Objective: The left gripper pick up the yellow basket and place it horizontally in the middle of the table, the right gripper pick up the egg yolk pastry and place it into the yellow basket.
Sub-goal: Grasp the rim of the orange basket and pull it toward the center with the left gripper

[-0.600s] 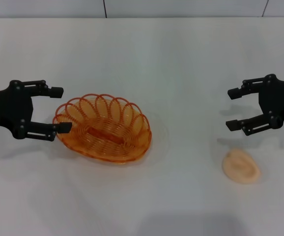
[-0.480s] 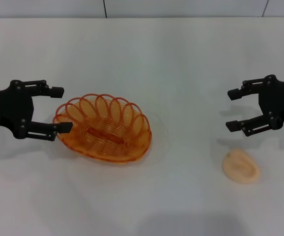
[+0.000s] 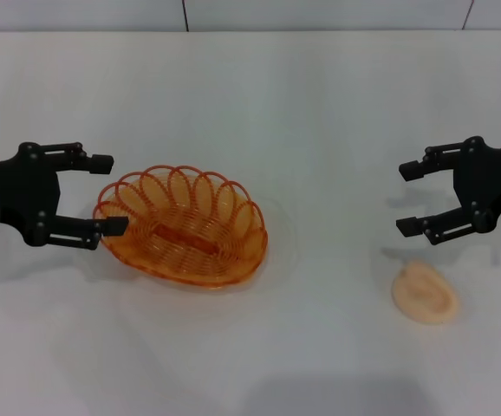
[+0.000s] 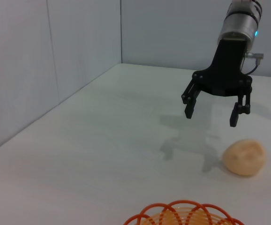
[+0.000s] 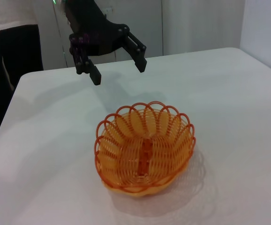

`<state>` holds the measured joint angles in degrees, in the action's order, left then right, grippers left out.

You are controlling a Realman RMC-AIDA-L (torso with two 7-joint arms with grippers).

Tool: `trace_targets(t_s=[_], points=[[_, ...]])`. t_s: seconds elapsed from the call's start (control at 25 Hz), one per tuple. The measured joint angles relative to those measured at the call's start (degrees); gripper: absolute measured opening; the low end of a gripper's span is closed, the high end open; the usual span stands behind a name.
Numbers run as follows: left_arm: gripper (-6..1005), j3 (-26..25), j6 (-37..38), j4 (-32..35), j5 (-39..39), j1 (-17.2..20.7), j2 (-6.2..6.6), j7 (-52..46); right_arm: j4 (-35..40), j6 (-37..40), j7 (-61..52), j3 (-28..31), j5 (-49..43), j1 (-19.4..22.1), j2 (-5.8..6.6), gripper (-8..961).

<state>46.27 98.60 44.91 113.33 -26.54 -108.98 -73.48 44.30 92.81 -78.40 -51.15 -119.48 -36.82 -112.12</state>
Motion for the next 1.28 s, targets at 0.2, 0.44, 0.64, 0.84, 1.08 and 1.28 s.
trace_targets(t_s=[0.2, 0.44, 0.64, 0.84, 1.08, 1.28], points=[[863, -0.1, 0.0, 0.0, 0.0, 0.0, 0.00, -0.1, 0.0, -0.1, 0.0, 0.0, -0.1, 0.0, -0.03, 811], [854, 0.0, -0.1, 1.0, 0.8, -0.1, -0.11, -5.1, 0.0, -0.6, 0.0, 0.0, -0.1, 0.1, -0.02, 811], [816, 0.0, 0.1, 8.3, 4.8, 0.1, -1.20, -17.6, 0.0, -0.8, 0.0, 0.0, -0.2, 0.2, -0.07, 811], [815, 0.2, 1.3, 17.1, 9.6, -0.6, -1.73, -34.2, 0.0, -1.2, 0.0, 0.0, -0.4, 0.2, 0.00, 810], [814, 0.1, 1.6, 19.6, 18.9, -4.5, -1.45, -52.3, 0.0, -1.5, 0.1, 0.0, -0.8, 0.2, -0.18, 810], [813, 0.4, 1.0, 18.9, 28.1, -7.2, -2.04, -58.4, 0.1, -1.6, 0.4, -0.1, -0.8, -0.2, -0.36, 810]])
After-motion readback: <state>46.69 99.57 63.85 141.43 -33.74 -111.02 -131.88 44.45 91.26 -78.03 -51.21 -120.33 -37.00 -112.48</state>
